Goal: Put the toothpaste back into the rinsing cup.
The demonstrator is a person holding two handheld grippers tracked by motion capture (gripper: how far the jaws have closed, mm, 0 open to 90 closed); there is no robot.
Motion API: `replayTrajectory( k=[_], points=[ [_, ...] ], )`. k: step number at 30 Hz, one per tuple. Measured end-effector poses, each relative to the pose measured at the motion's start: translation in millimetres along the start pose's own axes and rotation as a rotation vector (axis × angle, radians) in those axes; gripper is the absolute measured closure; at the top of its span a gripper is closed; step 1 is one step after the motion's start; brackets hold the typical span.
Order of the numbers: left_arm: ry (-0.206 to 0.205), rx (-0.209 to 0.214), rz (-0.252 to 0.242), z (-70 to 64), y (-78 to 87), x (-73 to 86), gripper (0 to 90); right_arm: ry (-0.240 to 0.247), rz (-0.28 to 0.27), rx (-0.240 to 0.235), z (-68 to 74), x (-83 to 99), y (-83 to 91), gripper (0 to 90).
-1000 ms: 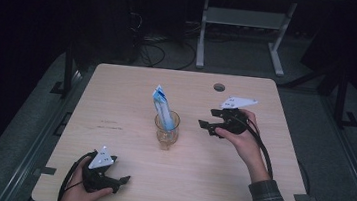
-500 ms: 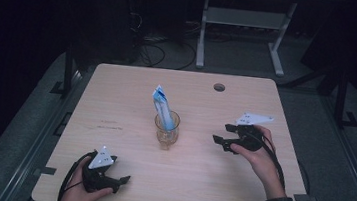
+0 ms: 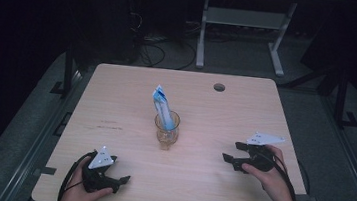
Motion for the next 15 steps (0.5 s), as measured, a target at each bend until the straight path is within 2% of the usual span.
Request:
replayTrajectory(
  k=[9,15],
  points=[
    [0.000,-0.001,0.000,0.0,0.1,0.1,13.5,-0.012,0.056,0.038,-5.2,32.1,9.4,25.1],
    [0.003,-0.001,-0.003,-0.2,-0.1,0.2,13.5,-0.020,0.085,0.060,-8.9,47.0,11.8,23.4]
  ],
)
Point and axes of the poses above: each handheld gripper's, and its own axes: y roughly backward along the jaws, x roughly out of its underside, z roughly to its left, the point moved 2 cm from there along -y, roughly forward along the jaws, and after that the axes turned 12 degrees about x, right-handed, at the moved point
